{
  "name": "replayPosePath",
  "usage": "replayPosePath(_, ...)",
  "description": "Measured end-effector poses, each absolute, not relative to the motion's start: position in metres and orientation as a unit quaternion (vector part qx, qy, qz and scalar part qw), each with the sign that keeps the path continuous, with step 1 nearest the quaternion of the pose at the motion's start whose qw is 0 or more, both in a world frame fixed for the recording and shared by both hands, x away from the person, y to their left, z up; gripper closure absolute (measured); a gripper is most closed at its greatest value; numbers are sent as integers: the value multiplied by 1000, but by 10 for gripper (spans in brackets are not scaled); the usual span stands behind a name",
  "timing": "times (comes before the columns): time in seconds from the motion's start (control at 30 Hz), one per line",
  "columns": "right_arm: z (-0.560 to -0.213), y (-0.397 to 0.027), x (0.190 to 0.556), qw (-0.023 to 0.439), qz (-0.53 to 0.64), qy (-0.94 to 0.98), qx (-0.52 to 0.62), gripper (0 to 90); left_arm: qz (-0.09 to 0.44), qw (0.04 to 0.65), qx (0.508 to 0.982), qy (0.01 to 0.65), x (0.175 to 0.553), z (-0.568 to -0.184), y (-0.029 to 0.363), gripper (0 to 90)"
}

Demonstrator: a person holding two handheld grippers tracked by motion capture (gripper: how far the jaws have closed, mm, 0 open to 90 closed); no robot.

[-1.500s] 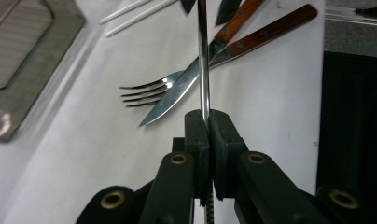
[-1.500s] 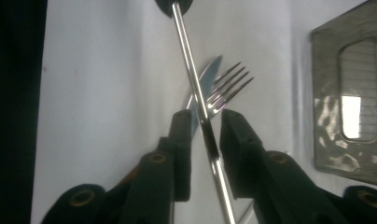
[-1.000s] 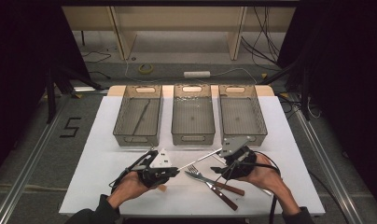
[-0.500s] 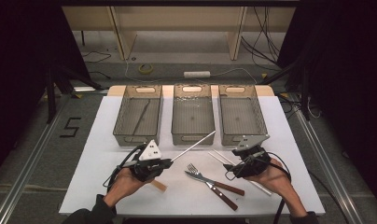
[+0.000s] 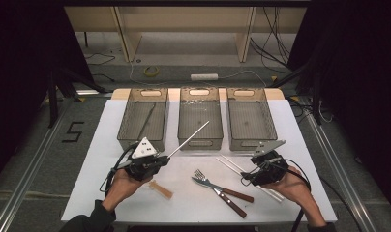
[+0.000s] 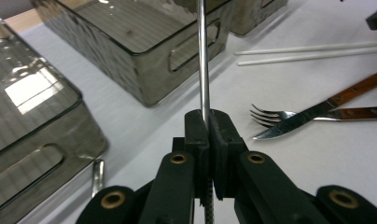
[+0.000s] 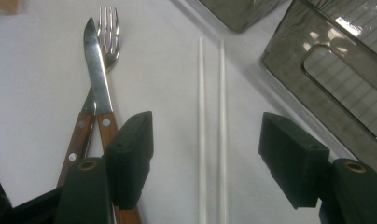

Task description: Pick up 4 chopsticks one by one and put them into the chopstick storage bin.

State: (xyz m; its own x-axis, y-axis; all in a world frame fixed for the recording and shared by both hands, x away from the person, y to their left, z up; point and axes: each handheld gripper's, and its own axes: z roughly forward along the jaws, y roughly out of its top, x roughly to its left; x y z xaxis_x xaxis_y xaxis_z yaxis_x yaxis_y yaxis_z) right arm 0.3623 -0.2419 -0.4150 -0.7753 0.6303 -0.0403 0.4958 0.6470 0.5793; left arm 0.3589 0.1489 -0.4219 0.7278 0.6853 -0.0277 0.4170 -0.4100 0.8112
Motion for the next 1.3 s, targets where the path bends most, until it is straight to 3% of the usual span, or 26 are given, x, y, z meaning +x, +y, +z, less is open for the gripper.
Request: replayPosePath(1.3,-434,-261,368,92,201,912,345,362,187,440,763,435,387,-416,188,866)
